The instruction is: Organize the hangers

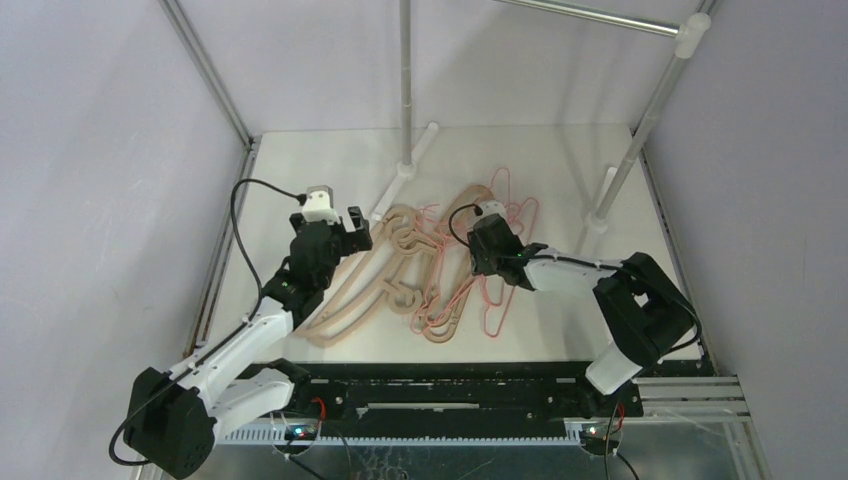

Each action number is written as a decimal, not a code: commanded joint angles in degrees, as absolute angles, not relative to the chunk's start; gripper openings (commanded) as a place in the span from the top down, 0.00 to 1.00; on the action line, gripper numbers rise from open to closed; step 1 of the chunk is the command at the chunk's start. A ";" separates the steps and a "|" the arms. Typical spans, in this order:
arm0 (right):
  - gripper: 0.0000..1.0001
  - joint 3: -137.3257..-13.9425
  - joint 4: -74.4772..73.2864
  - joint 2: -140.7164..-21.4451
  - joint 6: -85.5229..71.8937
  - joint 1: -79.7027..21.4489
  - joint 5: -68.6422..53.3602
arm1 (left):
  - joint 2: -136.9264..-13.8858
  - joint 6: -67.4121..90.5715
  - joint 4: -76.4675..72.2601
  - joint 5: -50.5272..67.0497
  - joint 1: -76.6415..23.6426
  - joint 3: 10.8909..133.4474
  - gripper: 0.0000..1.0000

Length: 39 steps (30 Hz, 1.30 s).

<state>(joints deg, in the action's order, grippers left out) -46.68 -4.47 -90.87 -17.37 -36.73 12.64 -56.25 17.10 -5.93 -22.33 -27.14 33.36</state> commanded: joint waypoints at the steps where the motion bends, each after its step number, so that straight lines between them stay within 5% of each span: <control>1: 0.51 -49.09 -2.81 -92.07 -19.26 -36.94 13.41 | -55.61 16.95 -7.68 -22.24 -27.34 32.28 0.00; 6: 0.55 -49.05 -1.92 -93.20 -19.03 -36.66 12.86 | -56.31 16.96 -8.06 -22.06 -27.36 32.37 0.01; 13: 1.00 -49.49 -2.21 -93.68 -19.11 -36.30 11.42 | -56.86 17.05 -8.09 -22.01 -27.33 32.34 0.01; 29: 1.00 -52.28 -10.98 -69.87 -19.80 -36.21 1.38 | -58.68 16.92 -8.09 -21.74 -27.36 32.97 0.00; 39: 1.00 -59.42 10.34 -66.09 -30.76 -20.29 -12.58 | -59.17 17.41 -8.78 -20.77 -27.35 32.66 0.00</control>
